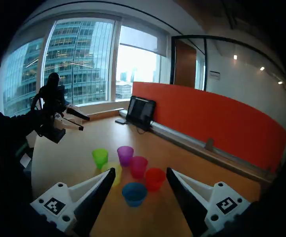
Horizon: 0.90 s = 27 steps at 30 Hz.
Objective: Pour water
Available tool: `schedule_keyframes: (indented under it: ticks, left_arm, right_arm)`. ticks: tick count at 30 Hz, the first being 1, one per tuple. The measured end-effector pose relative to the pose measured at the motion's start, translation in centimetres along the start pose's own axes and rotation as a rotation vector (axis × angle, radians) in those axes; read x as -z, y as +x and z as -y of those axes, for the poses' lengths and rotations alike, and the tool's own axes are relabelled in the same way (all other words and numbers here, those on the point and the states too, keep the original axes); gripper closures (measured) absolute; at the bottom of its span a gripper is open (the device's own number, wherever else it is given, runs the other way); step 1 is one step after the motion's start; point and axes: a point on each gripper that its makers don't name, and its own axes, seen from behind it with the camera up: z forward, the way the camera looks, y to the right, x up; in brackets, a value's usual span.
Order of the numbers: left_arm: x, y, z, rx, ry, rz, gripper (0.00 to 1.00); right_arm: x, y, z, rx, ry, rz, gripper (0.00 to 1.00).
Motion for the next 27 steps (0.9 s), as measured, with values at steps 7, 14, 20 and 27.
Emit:
schedule_keyframes:
  ticks: [7, 14, 20, 27]
  left_arm:
    - [-1.0, -2.8, -0.6, -0.003, -0.036, 0.064, 0.00]
    - [-1.8, -5.2, -1.0, -0.016, -0.060, 0.126, 0.00]
    - [-2.3, -7.4, -1.6, -0.029, -0.090, 0.182, 0.00]
    - [-3.4, -10.2, -2.1, -0.045, -0.113, 0.260, 0.00]
  right_arm:
    - [-1.1, -2.6, -0.1, -0.008, 0.017, 0.046, 0.00]
    - [-2.1, -5.6, 0.3, -0.010, 0.036, 0.109, 0.00]
    - [-2.6, -7.6, 0.7, -0.017, 0.041, 0.143, 0.00]
    - [-3.0, -8.8, 0.9, -0.035, 0.045, 0.174, 0.00]
